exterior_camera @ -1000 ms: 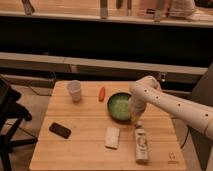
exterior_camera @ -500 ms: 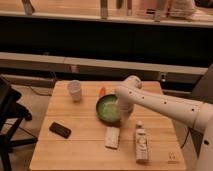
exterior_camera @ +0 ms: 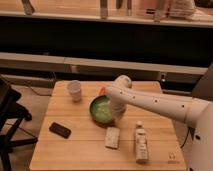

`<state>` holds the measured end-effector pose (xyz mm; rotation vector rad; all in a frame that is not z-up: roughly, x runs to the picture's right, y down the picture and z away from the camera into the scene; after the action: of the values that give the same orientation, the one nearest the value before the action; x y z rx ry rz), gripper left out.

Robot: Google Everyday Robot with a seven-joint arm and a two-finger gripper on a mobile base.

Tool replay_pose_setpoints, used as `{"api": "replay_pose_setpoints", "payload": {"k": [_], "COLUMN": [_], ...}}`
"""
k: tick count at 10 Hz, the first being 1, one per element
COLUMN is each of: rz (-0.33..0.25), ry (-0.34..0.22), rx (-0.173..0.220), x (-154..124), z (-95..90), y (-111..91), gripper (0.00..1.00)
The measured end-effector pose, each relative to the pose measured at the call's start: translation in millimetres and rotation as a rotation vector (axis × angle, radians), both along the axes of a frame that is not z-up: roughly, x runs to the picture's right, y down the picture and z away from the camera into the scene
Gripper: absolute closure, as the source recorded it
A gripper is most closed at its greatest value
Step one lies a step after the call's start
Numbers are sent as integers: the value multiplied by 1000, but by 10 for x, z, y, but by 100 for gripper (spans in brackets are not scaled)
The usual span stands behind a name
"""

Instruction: Drag the ceramic bowl in a circle

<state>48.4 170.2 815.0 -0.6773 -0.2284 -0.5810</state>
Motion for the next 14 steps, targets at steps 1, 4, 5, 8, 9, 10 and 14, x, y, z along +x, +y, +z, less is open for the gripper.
{"api": "replay_pose_setpoints", "payload": {"k": [1,4,5,8,9,10,14], "rz": [-12,-32,-38,-23,-22,-27,-28], "ry": [-7,-10,-13,-5,-5,-6,-10], "rx": [-1,7,10,25,27,29,35], "x": [-80,-135,-193,-274,-286,-322,-448], "z": [-13,54,76,96,97,100,120], "y": [1,-84,-112,-208,-227,-236,-284], "gripper": [99,99,99,99,99,99,99]}}
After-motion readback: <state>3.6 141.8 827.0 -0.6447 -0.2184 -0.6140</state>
